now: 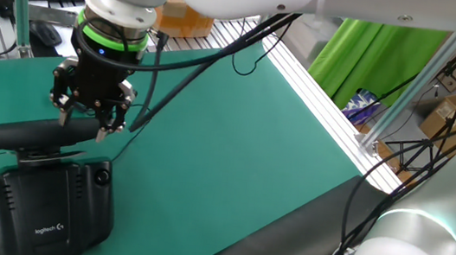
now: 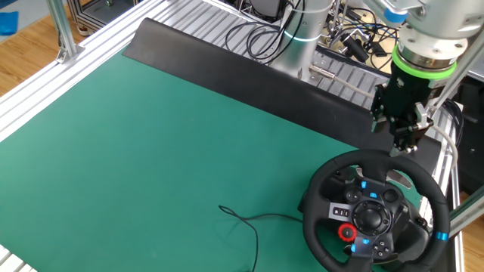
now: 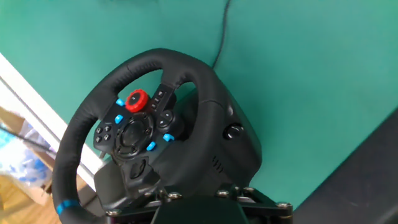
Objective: Rotate the steering wheel 90 degrees clockwise
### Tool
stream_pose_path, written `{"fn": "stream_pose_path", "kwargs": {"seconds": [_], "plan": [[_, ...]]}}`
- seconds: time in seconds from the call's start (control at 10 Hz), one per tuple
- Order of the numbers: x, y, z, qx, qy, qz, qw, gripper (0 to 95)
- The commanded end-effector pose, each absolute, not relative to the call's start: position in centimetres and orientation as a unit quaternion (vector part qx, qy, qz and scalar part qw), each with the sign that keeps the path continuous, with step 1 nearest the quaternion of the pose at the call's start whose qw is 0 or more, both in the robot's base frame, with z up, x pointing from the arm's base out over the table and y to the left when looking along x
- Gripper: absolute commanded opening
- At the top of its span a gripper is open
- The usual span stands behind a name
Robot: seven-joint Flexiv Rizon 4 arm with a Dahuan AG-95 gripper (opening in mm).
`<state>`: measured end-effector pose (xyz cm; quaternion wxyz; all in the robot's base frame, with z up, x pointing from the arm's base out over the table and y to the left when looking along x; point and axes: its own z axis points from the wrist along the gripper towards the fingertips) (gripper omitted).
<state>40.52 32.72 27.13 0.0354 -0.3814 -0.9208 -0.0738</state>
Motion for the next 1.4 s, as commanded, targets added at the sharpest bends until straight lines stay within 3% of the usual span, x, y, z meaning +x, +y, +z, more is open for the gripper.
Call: {"fn": "stream_pose_path", "kwargs": {"seconds": [0.1, 0.7, 1.4], "plan": [[40.4, 33.0, 27.4, -0.377, -0.923, -0.07, 0.04, 76.0], [43.7, 27.2, 28.5, -0.282, -0.956, -0.065, 0.043, 76.0], [44.3, 18.1, 25.2, -0.205, -0.977, -0.058, 0.021, 76.0]]}}
